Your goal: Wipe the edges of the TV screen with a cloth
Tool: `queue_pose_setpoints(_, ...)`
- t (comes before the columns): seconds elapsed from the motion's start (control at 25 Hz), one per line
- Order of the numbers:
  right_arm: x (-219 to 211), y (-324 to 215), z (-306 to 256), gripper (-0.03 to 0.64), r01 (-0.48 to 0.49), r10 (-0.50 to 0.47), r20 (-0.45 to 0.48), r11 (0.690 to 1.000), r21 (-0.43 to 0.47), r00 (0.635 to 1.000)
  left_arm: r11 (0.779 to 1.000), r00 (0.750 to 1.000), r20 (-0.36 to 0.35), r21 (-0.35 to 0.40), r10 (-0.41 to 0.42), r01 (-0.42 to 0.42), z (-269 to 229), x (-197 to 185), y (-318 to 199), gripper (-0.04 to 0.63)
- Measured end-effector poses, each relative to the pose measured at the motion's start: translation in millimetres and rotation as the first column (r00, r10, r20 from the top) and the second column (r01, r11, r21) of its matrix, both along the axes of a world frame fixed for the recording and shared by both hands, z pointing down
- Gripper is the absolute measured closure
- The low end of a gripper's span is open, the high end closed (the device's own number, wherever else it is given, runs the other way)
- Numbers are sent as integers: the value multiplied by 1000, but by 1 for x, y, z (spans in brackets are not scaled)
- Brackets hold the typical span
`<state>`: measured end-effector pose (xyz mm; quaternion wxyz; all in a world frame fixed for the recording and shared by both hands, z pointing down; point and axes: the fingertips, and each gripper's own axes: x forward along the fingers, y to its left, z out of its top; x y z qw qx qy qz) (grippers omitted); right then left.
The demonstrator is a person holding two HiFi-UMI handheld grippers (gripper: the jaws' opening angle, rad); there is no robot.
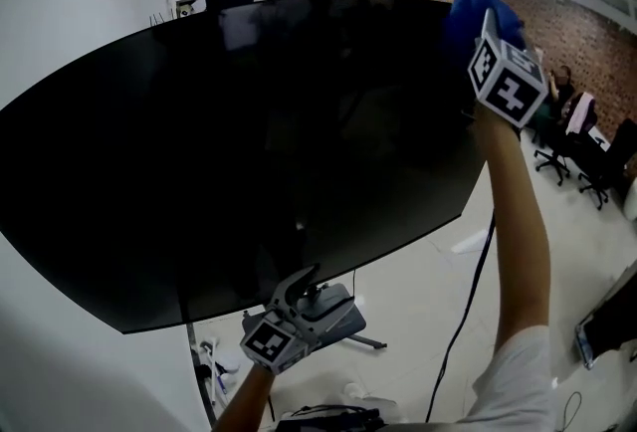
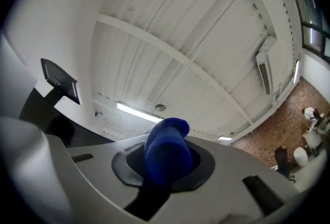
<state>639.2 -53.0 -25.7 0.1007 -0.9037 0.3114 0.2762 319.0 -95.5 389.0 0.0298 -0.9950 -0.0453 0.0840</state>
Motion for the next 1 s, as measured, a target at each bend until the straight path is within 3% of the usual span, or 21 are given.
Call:
queue_pose_setpoints(0.08,-8,3,18,541,115,-122,-99,991,-67,988,1000,1000,-5,-22,-7,7,-2,2,-4,261)
queue_pose_setpoints(0.2,-42,-5,86,541,247,-298,-246,944,-219,922,999,999,-18,-19,-39,38,-5,3,-17,261)
queue_pose_setpoints(0.28,-81,-17,143,541,315,-395,-290,905,-286,872,997,997,-20,-27,-71,70,0,2,-28,261)
queue_pose_setpoints(0.4,-140,-43,227,541,412,-495,-243,852,-323,834,990,992,-19,-67,-128,126,0,-8,-48,261)
queue_pose_setpoints(0.52,-192,-63,312,541,547,-601,-86,770,-327,794,970,972,2,-58,-237,237,2,-33,-58,266)
queue_pose_setpoints(0.6,-221,-67,362,541,620,-652,7,718,-317,758,938,938,2,-22,-347,347,12,-56,-63,268)
queue_pose_setpoints(0.64,-231,-68,382,541,635,-658,43,706,-315,752,916,916,-3,-1,-402,402,16,-67,-67,276)
queue_pose_setpoints(0.72,-249,-77,416,541,663,-661,128,682,-308,739,869,869,1,27,-494,494,19,-89,-80,284)
queue_pose_setpoints(0.8,-273,-94,443,543,716,-689,210,628,-304,693,815,816,16,54,-578,576,30,-115,-95,287)
queue_pose_setpoints(0.88,-299,-110,460,543,757,-721,247,572,-315,648,760,759,41,32,-650,649,46,-144,-109,287)
queue_pose_setpoints(1.0,-323,-128,476,545,786,-746,266,528,-323,610,690,691,53,-40,-721,723,68,-176,-124,287)
